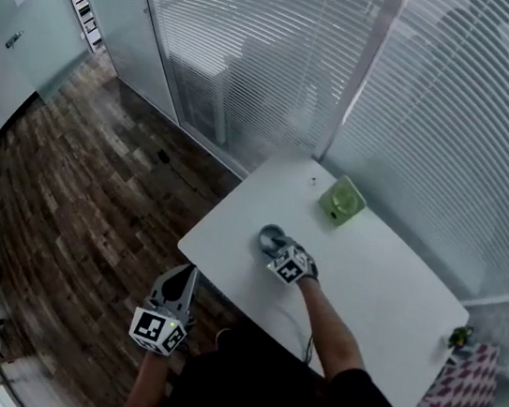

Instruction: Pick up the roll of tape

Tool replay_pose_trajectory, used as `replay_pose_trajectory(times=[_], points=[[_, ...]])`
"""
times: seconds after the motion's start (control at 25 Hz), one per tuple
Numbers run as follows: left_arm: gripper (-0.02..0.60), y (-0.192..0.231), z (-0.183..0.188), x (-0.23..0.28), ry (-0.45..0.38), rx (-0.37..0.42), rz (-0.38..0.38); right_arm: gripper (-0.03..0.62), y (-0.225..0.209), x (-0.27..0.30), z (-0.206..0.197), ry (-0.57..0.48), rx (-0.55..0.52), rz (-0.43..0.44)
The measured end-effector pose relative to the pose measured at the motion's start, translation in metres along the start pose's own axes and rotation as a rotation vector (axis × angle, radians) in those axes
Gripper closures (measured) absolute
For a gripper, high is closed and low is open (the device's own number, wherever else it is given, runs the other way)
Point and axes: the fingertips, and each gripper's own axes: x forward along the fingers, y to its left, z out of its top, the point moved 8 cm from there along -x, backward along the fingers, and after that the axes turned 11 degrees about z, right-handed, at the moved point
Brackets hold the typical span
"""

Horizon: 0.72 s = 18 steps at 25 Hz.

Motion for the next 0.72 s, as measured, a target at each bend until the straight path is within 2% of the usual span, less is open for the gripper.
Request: replay_pose_trajectory(times=[0.08,0.32,0.4,0.56,0.72], points=[[0.575,-0.001,0.000,-0.001,0.000,-0.003,-0.002,0.422,-0.001,0.002,-0.003,0.031,-0.025,-0.002],[0.575,-0.003,-0.004,-0.001,0.012,-0.003,-0.004,0.431,0.003,0.008,-0.005,0.142,-0.096,0.016],[0.575,-0.003,-0.005,-0.002,0.016,-0.007,-0.004,0.463,0.007,0.013,-0.008,0.186,-0.138,0.014],[0.575,-0.001,-0.006,0.001,0.014,-0.037,-0.005,0.509,0.013,0.019,-0.005,0.217,-0.190,0.005],[0.575,-0.003,-0.003,0.003,0.008,-0.033,-0.005,0.536,0.013,0.018,-0.004,0.208,-0.174,0.031]])
